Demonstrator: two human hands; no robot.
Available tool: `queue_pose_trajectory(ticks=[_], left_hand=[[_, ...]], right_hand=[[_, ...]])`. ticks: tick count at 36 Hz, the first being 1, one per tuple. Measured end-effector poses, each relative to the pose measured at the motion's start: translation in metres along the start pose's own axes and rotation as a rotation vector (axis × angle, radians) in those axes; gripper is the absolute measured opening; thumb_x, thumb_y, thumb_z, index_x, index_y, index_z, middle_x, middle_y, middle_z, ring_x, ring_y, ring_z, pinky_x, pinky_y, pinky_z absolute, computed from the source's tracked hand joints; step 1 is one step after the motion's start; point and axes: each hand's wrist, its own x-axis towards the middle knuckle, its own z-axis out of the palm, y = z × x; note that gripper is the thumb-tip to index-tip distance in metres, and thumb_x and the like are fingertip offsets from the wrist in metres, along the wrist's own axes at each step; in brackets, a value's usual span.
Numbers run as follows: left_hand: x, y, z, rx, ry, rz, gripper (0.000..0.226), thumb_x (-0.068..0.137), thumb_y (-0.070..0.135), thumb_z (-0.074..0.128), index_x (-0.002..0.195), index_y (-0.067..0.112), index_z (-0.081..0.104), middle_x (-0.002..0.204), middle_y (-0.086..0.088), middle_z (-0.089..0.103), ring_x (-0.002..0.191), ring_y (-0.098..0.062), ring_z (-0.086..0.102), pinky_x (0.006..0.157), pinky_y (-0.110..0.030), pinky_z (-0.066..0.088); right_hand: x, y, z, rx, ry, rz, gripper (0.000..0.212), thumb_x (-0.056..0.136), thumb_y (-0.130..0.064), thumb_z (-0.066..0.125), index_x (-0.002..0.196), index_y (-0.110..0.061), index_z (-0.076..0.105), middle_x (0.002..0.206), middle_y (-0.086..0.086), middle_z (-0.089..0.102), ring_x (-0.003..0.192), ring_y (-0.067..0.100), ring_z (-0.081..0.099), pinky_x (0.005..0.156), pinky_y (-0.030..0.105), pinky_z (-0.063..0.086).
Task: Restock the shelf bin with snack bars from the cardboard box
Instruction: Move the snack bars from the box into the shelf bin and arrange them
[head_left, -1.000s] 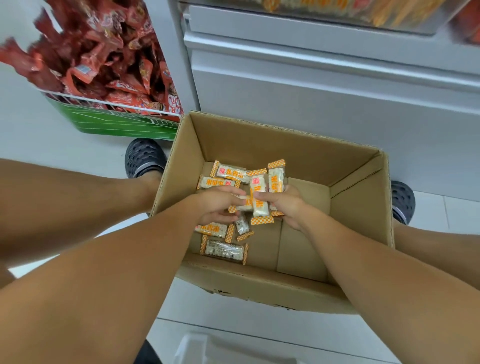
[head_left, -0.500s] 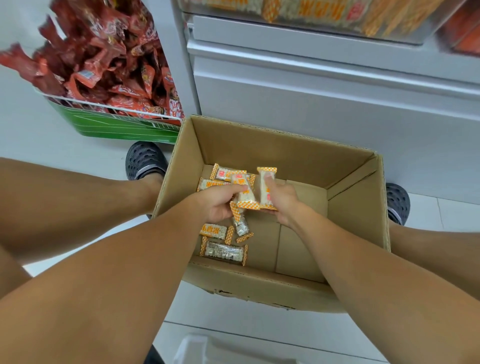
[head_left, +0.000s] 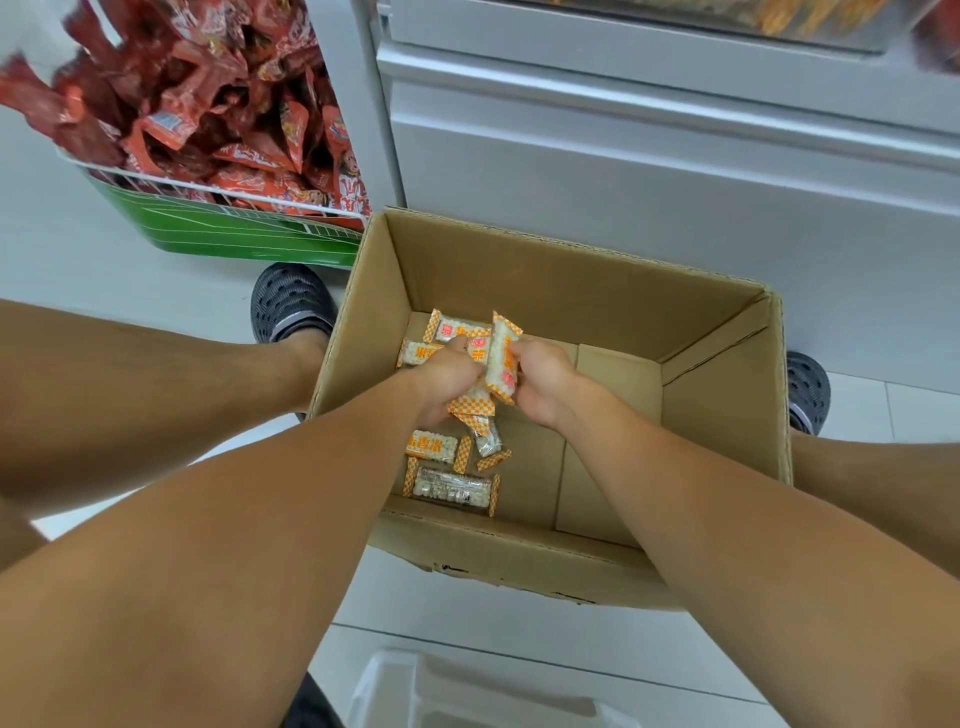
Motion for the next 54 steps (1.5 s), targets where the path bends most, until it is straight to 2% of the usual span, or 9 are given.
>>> queue_pose_trajectory(ticks=[6, 14, 22, 29, 37, 45, 47, 49, 54], left_hand=[[-0.001, -0.003, -0.005, -0.072, 0.035, 0.015, 0.059, 0.104, 0.008, 0.037, 0.157, 0.027, 0.018, 0.104, 0.001, 0.061, 0.081, -0.019, 0.062, 0.057, -0.031, 0.048], [-0.005, 0.003, -0.004, -0.214, 0.007, -0.036, 0.060, 0.101, 0.060, 0.031, 0.130, 0.015, 0.060, 0.113, -0.012, 0.072, 0.102, -0.027, 0.070, 0.093, -0.042, 0.055], [-0.010, 0.022, 0.006, -0.285, -0.007, 0.061, 0.046, 0.107, 0.033, 0.035, 0.152, 0.037, 0.026, 0.135, -0.006, 0.059, 0.107, -0.024, 0.066, 0.091, -0.045, 0.055], [-0.036, 0.067, 0.002, -0.430, 0.070, 0.163, 0.082, 0.092, 0.030, 0.068, 0.153, 0.026, 0.014, 0.118, -0.010, 0.062, 0.092, -0.025, 0.067, 0.074, -0.041, 0.057], [-0.113, 0.149, 0.014, -0.439, -0.066, 0.447, 0.017, 0.097, 0.019, 0.062, 0.110, 0.009, 0.058, 0.092, -0.014, 0.067, 0.088, -0.027, 0.067, 0.089, -0.045, 0.054], [-0.220, 0.235, 0.045, -0.497, -0.015, 0.777, 0.043, 0.096, 0.031, 0.062, 0.133, 0.014, 0.048, 0.117, -0.013, 0.065, 0.102, -0.026, 0.065, 0.100, -0.049, 0.051], [-0.239, 0.255, 0.043, -0.413, -0.043, 0.849, 0.061, 0.090, 0.046, 0.060, 0.138, 0.011, 0.045, 0.122, -0.014, 0.065, 0.102, -0.024, 0.065, 0.097, -0.045, 0.051], [-0.259, 0.274, 0.034, -0.248, 0.030, 0.924, 0.053, 0.096, 0.052, 0.052, 0.132, 0.014, 0.050, 0.116, -0.007, 0.067, 0.093, -0.018, 0.066, 0.090, -0.037, 0.050], [-0.264, 0.303, -0.019, 0.777, 0.640, 1.288, 0.039, 0.103, 0.027, 0.045, 0.141, 0.017, 0.048, 0.141, -0.001, 0.050, 0.129, -0.017, 0.047, 0.104, -0.029, 0.034]], right_hand=[[-0.001, 0.003, 0.009, 0.034, -0.069, -0.011, 0.009, 0.103, -0.007, 0.049, 0.106, -0.007, 0.058, 0.089, 0.008, 0.064, 0.073, 0.018, 0.063, 0.061, 0.030, 0.054], [-0.011, 0.006, 0.012, 0.084, -0.150, 0.014, 0.037, 0.101, -0.006, 0.053, 0.137, -0.005, 0.044, 0.117, 0.018, 0.067, 0.084, 0.026, 0.069, 0.061, 0.035, 0.058], [-0.029, -0.012, 0.005, -0.081, -0.386, -0.003, 0.019, 0.107, -0.038, 0.041, 0.106, -0.054, 0.051, 0.118, 0.003, 0.070, 0.115, 0.026, 0.064, 0.094, 0.049, 0.048], [-0.057, -0.052, -0.019, -0.327, -0.411, -0.252, 0.036, 0.105, -0.026, 0.050, 0.141, -0.023, 0.054, 0.126, 0.012, 0.068, 0.089, 0.017, 0.068, 0.065, 0.025, 0.054], [-0.143, -0.129, -0.042, -0.477, -0.380, -0.493, 0.050, 0.096, -0.027, 0.064, 0.141, -0.015, 0.046, 0.125, 0.007, 0.069, 0.095, 0.013, 0.069, 0.069, 0.020, 0.054], [-0.262, -0.218, -0.058, -0.615, -0.500, -0.728, 0.029, 0.097, -0.040, 0.062, 0.125, -0.042, 0.059, 0.112, -0.019, 0.073, 0.102, 0.005, 0.069, 0.080, 0.031, 0.056], [-0.281, -0.240, -0.058, -0.700, -0.406, -0.870, 0.039, 0.092, -0.041, 0.066, 0.128, -0.028, 0.064, 0.125, 0.005, 0.069, 0.117, 0.021, 0.064, 0.093, 0.043, 0.050], [-0.298, -0.264, -0.061, -0.755, -0.310, -0.977, 0.036, 0.092, -0.037, 0.067, 0.123, -0.019, 0.067, 0.109, 0.009, 0.073, 0.091, 0.006, 0.065, 0.073, 0.023, 0.049], [-0.300, -0.317, -0.074, -0.913, -0.031, -1.093, 0.030, 0.089, -0.043, 0.070, 0.110, -0.021, 0.072, 0.093, 0.004, 0.070, 0.076, 0.012, 0.058, 0.064, 0.022, 0.047]])
